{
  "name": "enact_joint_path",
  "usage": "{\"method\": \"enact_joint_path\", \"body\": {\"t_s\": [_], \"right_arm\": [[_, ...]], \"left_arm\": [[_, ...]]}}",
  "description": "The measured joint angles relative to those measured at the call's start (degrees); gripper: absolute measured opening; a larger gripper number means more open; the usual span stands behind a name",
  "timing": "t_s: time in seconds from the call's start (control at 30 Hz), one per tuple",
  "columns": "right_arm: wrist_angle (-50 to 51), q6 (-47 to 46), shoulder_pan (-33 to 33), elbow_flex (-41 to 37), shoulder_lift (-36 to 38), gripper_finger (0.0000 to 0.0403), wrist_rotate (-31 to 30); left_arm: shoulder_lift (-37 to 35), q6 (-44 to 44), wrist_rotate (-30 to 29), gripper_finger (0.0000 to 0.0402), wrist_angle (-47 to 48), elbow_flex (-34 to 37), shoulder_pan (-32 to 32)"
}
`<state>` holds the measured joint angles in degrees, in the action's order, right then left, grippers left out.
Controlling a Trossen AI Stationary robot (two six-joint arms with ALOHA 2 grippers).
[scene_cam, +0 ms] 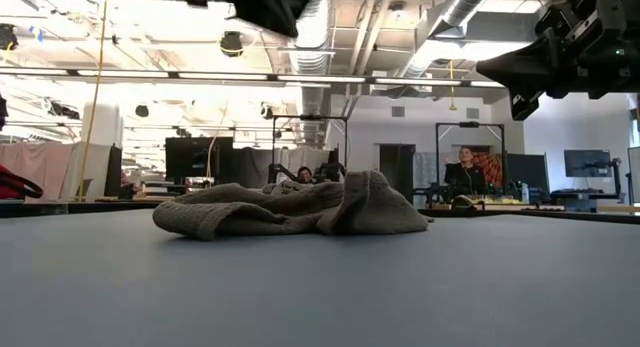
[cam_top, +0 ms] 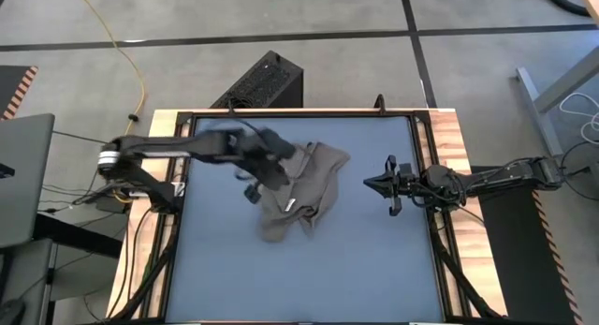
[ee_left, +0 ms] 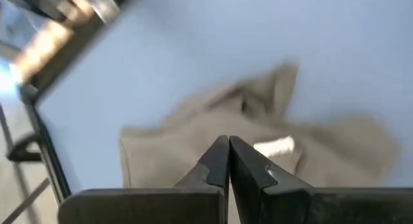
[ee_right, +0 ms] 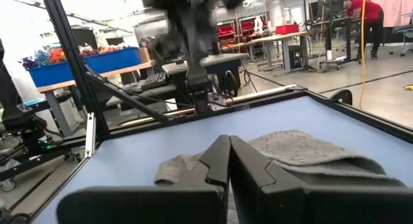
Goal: Roll towel into tight, uniform cylinder
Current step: Fold the gray towel
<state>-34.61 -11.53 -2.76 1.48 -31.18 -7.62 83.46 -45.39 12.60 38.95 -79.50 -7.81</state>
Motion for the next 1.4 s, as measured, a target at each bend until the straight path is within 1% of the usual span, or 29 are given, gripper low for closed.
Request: {"method": "enact_joint_path", "body": {"t_s": [0.1, 0.17, 0.23, 0.3, 0.37, 0.43, 0.5, 0.57, 0.67, 0.77, 0.83, 0.9, 1.0, 1.17, 1.27, 1.4], "right_arm": [[0.13, -0.02, 0.0, 0.0, 0.0, 0.0036, 0.0], [0.13, -0.04, 0.0, 0.0, 0.0, 0.0036, 0.0], [0.12, -0.04, 0.0, 0.0, 0.0, 0.0036, 0.0], [0.04, -0.07, 0.0, 0.0, 0.0, 0.0036, 0.0], [0.0, -0.07, 0.0, 0.0, 0.0, 0.0036, 0.0], [-0.11, -0.07, 0.0, 0.0, 0.0, 0.0036, 0.0], [-0.24, -0.17, 0.0, 0.0, 0.0, 0.0036, 0.0], [-0.7, -0.71, 0.0, 0.0, 0.0, 0.0036, 0.0], [-0.83, -0.92, 0.0, 0.02, 0.0, 0.0036, -0.02], [-1.29, -0.59, 0.0, 0.02, 0.0, 0.0036, -0.06], [-1.34, -0.61, 0.01, 0.02, 0.01, 0.0036, -0.1], [-1.44, -0.44, 0.02, 0.02, 0.0, 0.0036, -0.13], [-1.29, 0.09, 0.02, 0.02, 0.0, 0.0036, -0.22], [-1.15, 1.53, 0.02, 0.02, 0.01, 0.0036, -0.26], [-0.99, 1.53, 0.02, 0.02, 0.0, 0.0036, -0.26], [-0.84, 1.55, 0.02, 0.02, 0.02, 0.0036, -0.26]], "left_arm": [[-5.85, 3.28, 7.14, 0.0, -2.86, 2.81, -3.33], [-8.87, 5.49, 8.65, 0.0, -5.81, 5.65, -5.03], [-10.95, 7.61, 8.11, 0.0, -8.86, 8.82, -6.25], [-11.98, 10.31, 5.06, 0.0, -13.15, 12.19, -7.51], [-12.07, 13.86, -0.23, 0.0, -18.55, 15.62, -8.68], [-11.43, 15.34, -5.34, 0.0001, -23.32, 18.97, -9.98], [-9.7, 14.59, -7.8, 0.0008, -27.58, 21.54, -11.21], [-6.75, 14.58, -8.38, 0.0021, -29.09, 22.83, -12.91], [-0.69, 16.75, -7.53, 0.0049, -31.33, 21.63, -15.89], [6.62, 20.62, -3.75, 0.0082, -31.08, 18.32, -18.24], [11.04, 22.57, -1.17, 0.0105, -27.83, 15.94, -19.05], [14.98, 23.28, -0.64, 0.0126, -25.26, 13.08, -19.14], [19.69, 24.34, -2.84, 0.0151, -21.45, 9.57, -18.44], [25.29, 27.97, -10.6, 0.0173, -20.21, 5.41, -16.69], [26.58, 30.43, -11.56, 0.0175, -19.66, 3.71, -16.33], [27.01, 34.09, -12.19, 0.0175, -19.41, 3.13, -16.05]]}}
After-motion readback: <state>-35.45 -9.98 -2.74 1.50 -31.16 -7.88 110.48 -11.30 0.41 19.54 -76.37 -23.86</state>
